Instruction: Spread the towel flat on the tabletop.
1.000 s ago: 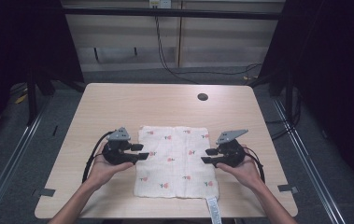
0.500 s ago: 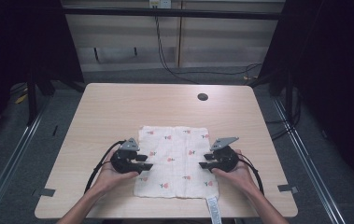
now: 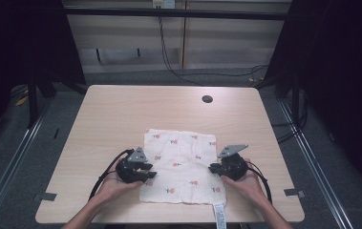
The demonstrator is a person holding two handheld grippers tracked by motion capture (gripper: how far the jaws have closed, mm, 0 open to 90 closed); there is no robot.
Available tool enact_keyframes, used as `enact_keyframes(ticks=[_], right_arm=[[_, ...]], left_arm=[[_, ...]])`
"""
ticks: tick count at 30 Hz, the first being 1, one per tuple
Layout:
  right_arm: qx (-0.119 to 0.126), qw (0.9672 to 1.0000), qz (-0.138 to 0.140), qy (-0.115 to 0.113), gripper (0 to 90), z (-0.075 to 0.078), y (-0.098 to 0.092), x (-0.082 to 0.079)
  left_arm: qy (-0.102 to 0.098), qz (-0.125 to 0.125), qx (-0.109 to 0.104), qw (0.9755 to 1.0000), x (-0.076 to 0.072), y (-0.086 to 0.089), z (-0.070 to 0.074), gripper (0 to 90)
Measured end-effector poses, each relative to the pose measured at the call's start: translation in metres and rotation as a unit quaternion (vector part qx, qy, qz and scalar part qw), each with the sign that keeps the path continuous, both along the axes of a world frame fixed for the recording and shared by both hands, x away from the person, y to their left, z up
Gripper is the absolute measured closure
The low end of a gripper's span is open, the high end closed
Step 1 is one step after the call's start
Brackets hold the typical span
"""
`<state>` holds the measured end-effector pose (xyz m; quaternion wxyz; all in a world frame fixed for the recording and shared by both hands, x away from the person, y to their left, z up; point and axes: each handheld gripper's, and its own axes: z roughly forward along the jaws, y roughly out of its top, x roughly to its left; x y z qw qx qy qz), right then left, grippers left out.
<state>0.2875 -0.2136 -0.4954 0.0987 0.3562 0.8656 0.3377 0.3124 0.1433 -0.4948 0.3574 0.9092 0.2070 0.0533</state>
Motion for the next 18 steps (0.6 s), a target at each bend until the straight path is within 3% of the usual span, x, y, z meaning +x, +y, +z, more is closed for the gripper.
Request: enact_keyframes(ticks=[2, 4, 5, 8, 9, 11, 13, 15, 18], right_arm=[[0.004, 1.0, 0.0, 0.003, 84.2, 0.0, -0.002, -0.002], [0.005, 1.0, 0.0, 0.006, 83.9, 0.0, -0.004, -0.004], [0.006, 0.9999, -0.004, 0.01, 83.5, 0.001, -0.004, -0.006], [0.002, 1.0, 0.004, 0.004, 83.9, 0.001, -0.003, -0.011], [0.001, 1.0, 0.005, 0.003, 84.5, 0.001, -0.002, -0.012], [0.0, 0.9999, 0.011, 0.007, 86.1, 0.001, -0.001, -0.015], [0.006, 0.9998, 0.016, 0.01, 86.2, 0.001, 0.0, -0.018], [0.001, 0.9997, 0.021, 0.014, 86.3, 0.002, 0.003, -0.02], [0.003, 0.9996, 0.023, 0.019, 86.2, 0.002, 0.005, -0.023]], left_arm=[[0.004, -0.009, -0.012, 0.9999, -0.004, -0.002, -0.001, 78.5], [0.004, -0.014, -0.01, 0.9998, -0.006, -0.003, -0.001, 86.2], [0.009, -0.02, -0.007, 0.9997, -0.007, -0.002, 0.0, 86.6], [0.027, -0.016, -0.028, 0.9991, -0.01, 0.002, -0.002, 87.2], [0.03, -0.022, -0.018, 0.9991, -0.013, 0.005, -0.001, 87.4], [0.031, -0.019, -0.024, 0.999, -0.019, 0.008, -0.001, 87.8], [0.026, -0.023, -0.014, 0.9993, -0.023, 0.009, 0.0, 87.8], [0.038, -0.021, -0.026, 0.9987, -0.027, 0.011, -0.001, 87.8], [0.041, -0.028, -0.022, 0.9985, -0.035, 0.014, 0.0, 87.7]])
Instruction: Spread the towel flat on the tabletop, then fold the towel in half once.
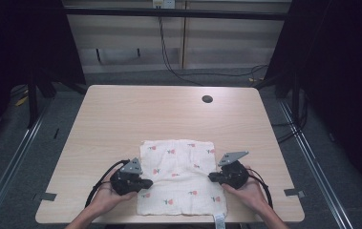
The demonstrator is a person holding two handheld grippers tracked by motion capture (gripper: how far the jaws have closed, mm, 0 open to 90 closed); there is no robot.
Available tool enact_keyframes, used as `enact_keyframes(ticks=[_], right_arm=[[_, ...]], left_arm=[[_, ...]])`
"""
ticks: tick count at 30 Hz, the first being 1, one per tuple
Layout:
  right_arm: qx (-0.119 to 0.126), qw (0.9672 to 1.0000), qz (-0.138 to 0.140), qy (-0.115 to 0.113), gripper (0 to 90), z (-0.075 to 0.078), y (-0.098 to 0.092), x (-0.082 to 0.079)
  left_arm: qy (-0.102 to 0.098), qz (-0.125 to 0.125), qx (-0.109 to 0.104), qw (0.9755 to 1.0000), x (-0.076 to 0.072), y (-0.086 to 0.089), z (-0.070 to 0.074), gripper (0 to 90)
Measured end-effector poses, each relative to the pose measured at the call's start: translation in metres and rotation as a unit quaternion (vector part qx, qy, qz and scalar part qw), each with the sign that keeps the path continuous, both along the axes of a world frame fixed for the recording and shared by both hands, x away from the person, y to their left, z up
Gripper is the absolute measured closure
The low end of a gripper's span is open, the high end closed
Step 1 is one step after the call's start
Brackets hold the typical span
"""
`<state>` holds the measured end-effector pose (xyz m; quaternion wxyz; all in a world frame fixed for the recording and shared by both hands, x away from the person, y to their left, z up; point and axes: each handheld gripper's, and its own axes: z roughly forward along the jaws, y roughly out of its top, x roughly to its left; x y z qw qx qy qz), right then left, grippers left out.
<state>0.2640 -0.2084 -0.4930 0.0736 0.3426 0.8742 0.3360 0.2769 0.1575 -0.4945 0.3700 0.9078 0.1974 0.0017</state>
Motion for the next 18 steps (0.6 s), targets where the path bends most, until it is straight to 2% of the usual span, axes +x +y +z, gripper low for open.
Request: enact_keyframes(ticks=[2, 3, 5, 6, 8, 9, 10, 13, 16, 18], right_arm=[[0.0, 1.0, 0.004, 0.0, 85.4, 0.0, 0.001, -0.003], [-0.002, 1.0, 0.004, 0.002, 82.5, 0.001, 0.003, -0.005], [-0.007, 1.0, 0.007, 0.001, 76.4, 0.002, 0.006, -0.006], [-0.008, 0.9999, 0.013, -0.006, 73.8, 0.001, 0.007, -0.006], [0.0, 0.9999, 0.013, -0.01, 69.5, 0.002, 0.007, -0.004], [0.008, 0.9998, 0.012, -0.011, 66.4, 0.003, 0.006, -0.003], [0.012, 0.9998, 0.009, -0.016, 65.0, 0.005, 0.004, -0.001], [0.006, 0.9994, -0.014, -0.031, 59.2, 0.008, -0.001, 0.009], [0.012, 0.9986, -0.036, -0.038, 59.4, 0.01, -0.006, 0.022], [0.015, 0.9974, -0.053, -0.048, 61.0, 0.013, -0.008, 0.036]], left_arm=[[-0.014, -0.016, 0.008, 0.9997, -0.004, 0.001, 0.001, 86.9], [-0.014, -0.021, 0.012, 0.9996, -0.005, 0.001, 0.002, 85.8], [-0.006, -0.019, 0.0, 0.9998, -0.004, -0.001, 0.001, 76.6], [-0.009, -0.021, 0.009, 0.9997, -0.003, -0.001, 0.003, 72.2], [-0.011, -0.021, 0.004, 0.9997, -0.002, 0.0, 0.005, 66.9], [-0.016, -0.016, -0.008, 0.9997, -0.001, 0.001, 0.006, 66.4], [-0.013, -0.016, -0.019, 0.9996, 0.001, 0.002, 0.008, 66.7], [-0.015, 0.007, -0.036, 0.9992, 0.01, 0.012, 0.014, 64.7], [-0.009, 0.047, -0.045, 0.9978, 0.021, 0.025, 0.014, 63.3], [-0.008, 0.06, -0.048, 0.997, 0.026, 0.03, 0.014, 62.6]])
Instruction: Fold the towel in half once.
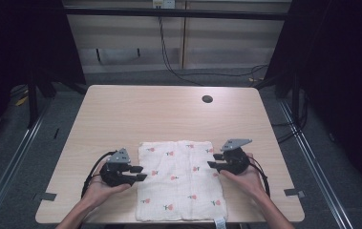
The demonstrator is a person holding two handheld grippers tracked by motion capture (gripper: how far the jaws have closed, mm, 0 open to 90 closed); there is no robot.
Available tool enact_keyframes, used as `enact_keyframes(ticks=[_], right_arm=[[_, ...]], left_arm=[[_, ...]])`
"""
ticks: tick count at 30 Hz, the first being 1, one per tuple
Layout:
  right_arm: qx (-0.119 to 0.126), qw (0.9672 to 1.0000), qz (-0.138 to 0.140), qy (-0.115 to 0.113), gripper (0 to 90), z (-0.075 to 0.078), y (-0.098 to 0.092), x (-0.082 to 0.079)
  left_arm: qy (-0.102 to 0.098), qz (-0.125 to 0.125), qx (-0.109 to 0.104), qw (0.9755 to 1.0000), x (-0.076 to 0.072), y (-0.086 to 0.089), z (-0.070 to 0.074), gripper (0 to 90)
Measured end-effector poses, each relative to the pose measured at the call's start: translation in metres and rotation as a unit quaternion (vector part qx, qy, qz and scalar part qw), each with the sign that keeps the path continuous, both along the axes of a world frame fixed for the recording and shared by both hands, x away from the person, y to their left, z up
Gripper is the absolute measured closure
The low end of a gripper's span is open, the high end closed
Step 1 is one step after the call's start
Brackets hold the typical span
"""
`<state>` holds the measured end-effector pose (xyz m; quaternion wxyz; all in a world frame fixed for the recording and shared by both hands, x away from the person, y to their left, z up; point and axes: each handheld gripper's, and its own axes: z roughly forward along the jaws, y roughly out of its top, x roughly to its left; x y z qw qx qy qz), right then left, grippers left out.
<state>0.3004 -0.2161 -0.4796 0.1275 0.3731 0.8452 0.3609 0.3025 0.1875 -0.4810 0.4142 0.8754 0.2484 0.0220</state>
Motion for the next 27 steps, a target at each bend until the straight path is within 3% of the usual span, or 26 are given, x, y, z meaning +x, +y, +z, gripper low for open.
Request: enact_keyframes(ticks=[2, 5, 12, 16, 19, 21, 24, 27], right_arm=[[-0.001, 0.9999, -0.01, -0.007, 61.8, 0.002, 0.001, 0.012], [0.004, 0.9999, -0.011, -0.012, 62.9, 0.002, 0.004, 0.029], [-0.006, 0.9995, -0.029, -0.009, 60.3, -0.005, 0.002, 0.064], [-0.008, 0.9998, -0.019, 0.005, 57.3, -0.011, 0.001, 0.073], [-0.008, 0.9997, -0.022, 0.007, 55.2, -0.014, 0.002, 0.077], [0.015, 0.9995, -0.025, 0.013, 53.8, -0.018, 0.001, 0.079], [-0.009, 0.9994, -0.028, 0.018, 53.1, -0.022, 0.003, 0.078], [-0.011, 0.9994, -0.027, 0.016, 55.1, -0.022, 0.004, 0.077]], left_arm=[[-0.002, 0.017, 0.008, 0.9998, 0.005, 0.006, 0.0, 62.3], [-0.001, 0.039, 0.002, 0.9992, 0.013, 0.011, 0.002, 61.1], [-0.019, 0.05, 0.002, 0.9986, 0.024, 0.005, 0.009, 59.4], [-0.019, 0.052, 0.019, 0.9983, 0.034, -0.003, 0.007, 58.7], [-0.011, 0.066, 0.01, 0.9977, 0.046, -0.002, 0.007, 57.3], [0.002, 0.077, 0.011, 0.997, 0.055, -0.001, 0.005, 53.8], [0.01, 0.101, 0.007, 0.9948, 0.07, 0.002, 0.001, 53.3], [0.01, 0.115, 0.003, 0.9933, 0.08, 0.003, -0.002, 52.0]])
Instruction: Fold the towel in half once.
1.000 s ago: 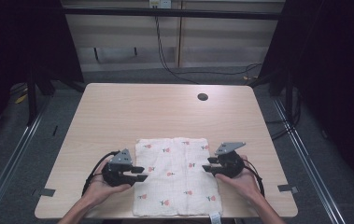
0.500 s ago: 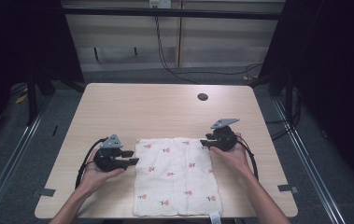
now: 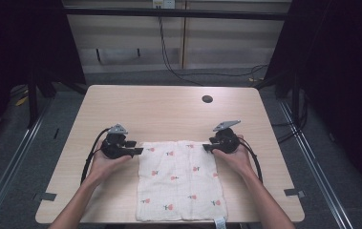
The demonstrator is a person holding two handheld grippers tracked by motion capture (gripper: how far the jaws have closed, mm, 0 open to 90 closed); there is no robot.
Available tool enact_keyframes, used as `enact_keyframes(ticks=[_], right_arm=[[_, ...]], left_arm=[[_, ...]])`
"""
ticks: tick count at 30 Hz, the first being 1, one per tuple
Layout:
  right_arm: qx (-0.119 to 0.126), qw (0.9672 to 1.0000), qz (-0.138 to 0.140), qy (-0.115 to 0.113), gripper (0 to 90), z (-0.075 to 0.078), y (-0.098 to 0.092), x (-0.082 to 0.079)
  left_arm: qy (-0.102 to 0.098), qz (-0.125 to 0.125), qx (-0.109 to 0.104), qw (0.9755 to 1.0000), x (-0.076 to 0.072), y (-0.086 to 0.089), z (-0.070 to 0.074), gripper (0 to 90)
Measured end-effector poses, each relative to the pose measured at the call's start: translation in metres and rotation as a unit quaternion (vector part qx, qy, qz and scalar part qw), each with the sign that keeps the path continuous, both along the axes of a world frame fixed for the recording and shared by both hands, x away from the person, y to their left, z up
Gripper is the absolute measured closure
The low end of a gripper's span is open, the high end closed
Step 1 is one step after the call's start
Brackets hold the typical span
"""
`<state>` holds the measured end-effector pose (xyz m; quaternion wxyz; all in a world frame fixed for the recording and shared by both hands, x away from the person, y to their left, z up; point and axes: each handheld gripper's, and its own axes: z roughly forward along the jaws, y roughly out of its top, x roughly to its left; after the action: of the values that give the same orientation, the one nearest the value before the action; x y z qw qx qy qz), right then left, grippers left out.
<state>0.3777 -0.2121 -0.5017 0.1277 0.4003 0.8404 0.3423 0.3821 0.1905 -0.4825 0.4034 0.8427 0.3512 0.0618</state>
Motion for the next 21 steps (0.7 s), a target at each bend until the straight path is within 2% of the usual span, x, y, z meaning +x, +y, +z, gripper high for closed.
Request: enact_keyframes(ticks=[3, 4, 5, 6, 9, 10, 11, 14, 16, 21], right_arm=[[0.001, 1.0, 0.009, -0.001, 66.2, 0.0, 0.002, -0.002], [0.0, 0.9999, 0.013, 0.0, 67.9, 0.001, 0.002, -0.002], [-0.002, 0.9998, 0.019, 0.003, 70.1, 0.001, 0.002, -0.001], [-0.001, 0.9999, 0.014, 0.006, 73.2, 0.002, 0.002, -0.001], [0.007, 0.9999, 0.011, 0.007, 80.3, 0.001, 0.0, -0.001], [0.006, 0.9999, 0.014, 0.006, 82.1, 0.001, 0.0, -0.001], [0.007, 0.9999, 0.014, 0.005, 83.3, 0.001, 0.001, -0.001], [0.003, 0.9999, 0.014, -0.002, 85.3, 0.0, 0.002, -0.002], [-0.001, 0.9998, 0.018, -0.002, 85.6, 0.001, 0.003, -0.002], [0.007, 0.9998, 0.02, 0.001, 85.5, 0.0, 0.002, -0.001]], left_arm=[[0.006, 0.003, 0.002, 1.0, 0.004, -0.002, -0.006, 50.3], [0.007, 0.003, 0.006, 1.0, 0.005, -0.003, -0.009, 50.3], [0.005, 0.003, 0.019, 0.9998, 0.006, -0.004, -0.011, 50.4], [0.006, 0.004, 0.02, 0.9998, 0.006, -0.004, -0.012, 50.4], [-0.001, 0.014, 0.016, 0.9998, 0.009, -0.002, -0.013, 50.5], [0.002, 0.016, 0.009, 0.9998, 0.01, -0.002, -0.013, 50.5], [0.005, 0.017, 0.003, 0.9998, 0.01, -0.002, -0.015, 50.6], [0.004, 0.008, 0.017, 0.9998, 0.011, -0.006, -0.018, 51.2], [0.007, 0.008, 0.013, 0.9999, 0.012, -0.008, -0.018, 50.8], [0.003, 0.006, 0.015, 0.9999, 0.015, -0.012, -0.02, 50.4]])
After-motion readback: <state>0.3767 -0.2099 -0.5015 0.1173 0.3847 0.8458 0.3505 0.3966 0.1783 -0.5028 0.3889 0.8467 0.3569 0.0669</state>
